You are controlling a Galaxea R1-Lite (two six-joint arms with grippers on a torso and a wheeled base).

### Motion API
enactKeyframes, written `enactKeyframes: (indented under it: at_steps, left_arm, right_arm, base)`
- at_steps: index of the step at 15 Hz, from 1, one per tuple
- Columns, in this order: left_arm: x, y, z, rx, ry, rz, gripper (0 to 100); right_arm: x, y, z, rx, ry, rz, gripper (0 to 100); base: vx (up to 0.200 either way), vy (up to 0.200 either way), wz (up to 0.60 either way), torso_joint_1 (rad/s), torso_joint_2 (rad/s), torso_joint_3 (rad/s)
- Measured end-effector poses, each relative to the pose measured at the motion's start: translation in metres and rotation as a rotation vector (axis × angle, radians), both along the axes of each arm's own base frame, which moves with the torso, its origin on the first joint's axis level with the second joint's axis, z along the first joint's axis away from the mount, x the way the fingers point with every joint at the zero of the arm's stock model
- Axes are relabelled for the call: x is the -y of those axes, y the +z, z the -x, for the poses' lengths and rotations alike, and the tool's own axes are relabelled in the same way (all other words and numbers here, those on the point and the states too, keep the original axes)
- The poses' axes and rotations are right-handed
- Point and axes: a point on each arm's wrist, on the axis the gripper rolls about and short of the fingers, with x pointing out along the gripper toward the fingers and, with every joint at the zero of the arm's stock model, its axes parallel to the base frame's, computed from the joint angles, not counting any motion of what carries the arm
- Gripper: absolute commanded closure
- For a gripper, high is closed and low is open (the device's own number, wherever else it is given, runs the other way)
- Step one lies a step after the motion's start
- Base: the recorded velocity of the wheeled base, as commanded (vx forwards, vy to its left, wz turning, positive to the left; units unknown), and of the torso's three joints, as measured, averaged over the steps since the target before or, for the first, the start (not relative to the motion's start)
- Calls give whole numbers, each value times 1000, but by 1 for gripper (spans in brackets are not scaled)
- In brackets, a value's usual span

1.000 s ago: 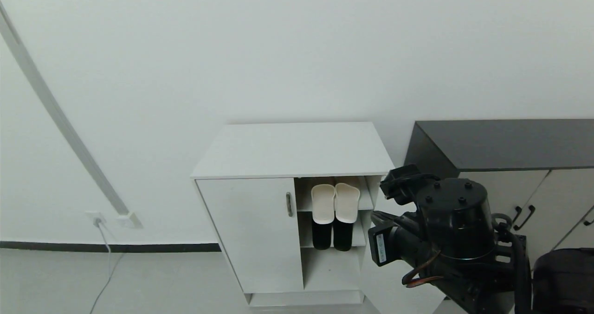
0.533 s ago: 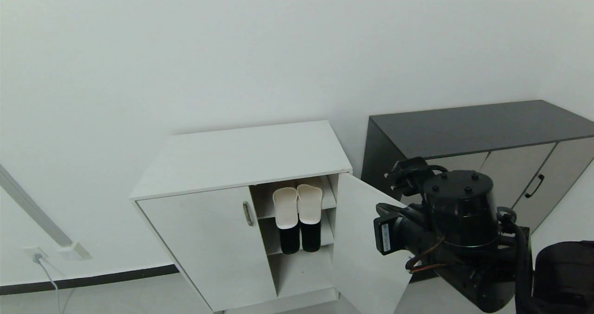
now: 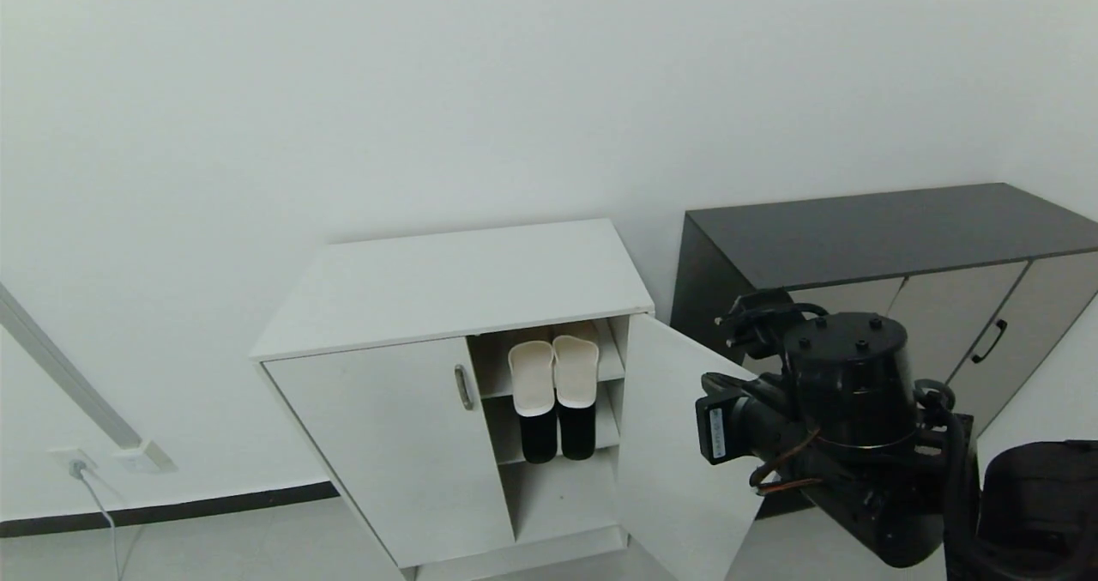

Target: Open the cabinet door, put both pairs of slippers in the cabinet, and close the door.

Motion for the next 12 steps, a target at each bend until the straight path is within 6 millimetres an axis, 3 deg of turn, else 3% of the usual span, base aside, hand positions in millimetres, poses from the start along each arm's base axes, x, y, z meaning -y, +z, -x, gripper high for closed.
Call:
enactKeyframes:
  at_steps: [2,6,9,12]
  left_arm:
    - [0,0,0,1,-1,0,100]
    - [0,0,0,1,0,0,100]
    - [0,0,0,0,0,0,100]
    - [0,0,0,1,0,0,100]
  right_arm:
    - [1,0,-1,5,-2,4,100]
    - [11,0,-13,12,-46,33,100]
    - [26,3,-43,20,-139,24,100]
    - [42,-3,-85,9,-213,7,100]
  base:
    - [-200,0,0,-12,-5,2]
    - [0,0,0,0,0,0]
    - [0,0,0,0,0,0]
    - [0,0,0,0,0,0]
